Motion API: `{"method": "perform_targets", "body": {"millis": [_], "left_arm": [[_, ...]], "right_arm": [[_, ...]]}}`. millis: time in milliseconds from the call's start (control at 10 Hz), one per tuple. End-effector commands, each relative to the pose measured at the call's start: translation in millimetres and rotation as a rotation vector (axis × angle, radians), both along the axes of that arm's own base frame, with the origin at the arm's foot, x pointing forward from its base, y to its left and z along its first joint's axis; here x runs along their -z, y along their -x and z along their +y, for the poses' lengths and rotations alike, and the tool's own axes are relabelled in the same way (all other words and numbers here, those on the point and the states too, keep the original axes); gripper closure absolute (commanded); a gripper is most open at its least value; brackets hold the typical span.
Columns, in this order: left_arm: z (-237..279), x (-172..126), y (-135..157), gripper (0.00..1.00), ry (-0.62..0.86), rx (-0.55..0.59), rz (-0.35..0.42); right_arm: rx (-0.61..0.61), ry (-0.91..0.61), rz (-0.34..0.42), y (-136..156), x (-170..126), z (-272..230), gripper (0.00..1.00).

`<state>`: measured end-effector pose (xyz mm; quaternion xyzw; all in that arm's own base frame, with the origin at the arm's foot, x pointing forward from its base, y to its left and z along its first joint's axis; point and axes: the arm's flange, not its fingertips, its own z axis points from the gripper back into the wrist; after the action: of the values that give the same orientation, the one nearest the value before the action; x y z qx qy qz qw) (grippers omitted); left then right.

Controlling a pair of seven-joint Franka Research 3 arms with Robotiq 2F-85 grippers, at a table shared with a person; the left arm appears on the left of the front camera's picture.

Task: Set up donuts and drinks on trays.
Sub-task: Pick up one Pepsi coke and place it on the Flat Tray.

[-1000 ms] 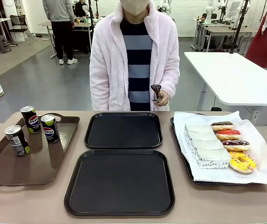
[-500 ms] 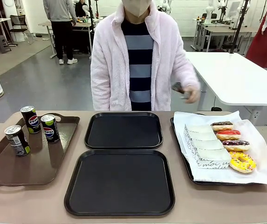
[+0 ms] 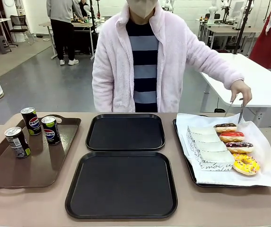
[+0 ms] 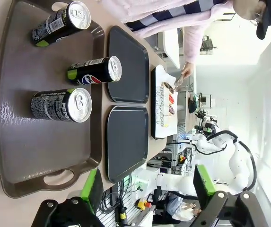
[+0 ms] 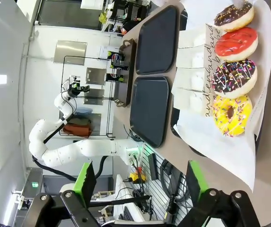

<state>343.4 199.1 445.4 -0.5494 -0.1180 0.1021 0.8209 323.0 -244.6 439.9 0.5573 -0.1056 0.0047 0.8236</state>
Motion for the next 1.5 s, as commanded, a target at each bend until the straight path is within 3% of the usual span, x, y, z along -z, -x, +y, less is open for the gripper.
{"method": "perform_targets", "body": {"millis": [0,1400], "left_arm": [[0.3,-0.5,1.3,0.00,0.013,-0.001,-0.005],[0.5,-4.7,-0.3,0.00,-0.025,-0.001,-0.018]], "right_arm": [[0.001,0.006,0.003,1.4,2.0,0.6,0.00],[0.001,0.006,0.003,1.4,2.0,0.6,0.00]]}}
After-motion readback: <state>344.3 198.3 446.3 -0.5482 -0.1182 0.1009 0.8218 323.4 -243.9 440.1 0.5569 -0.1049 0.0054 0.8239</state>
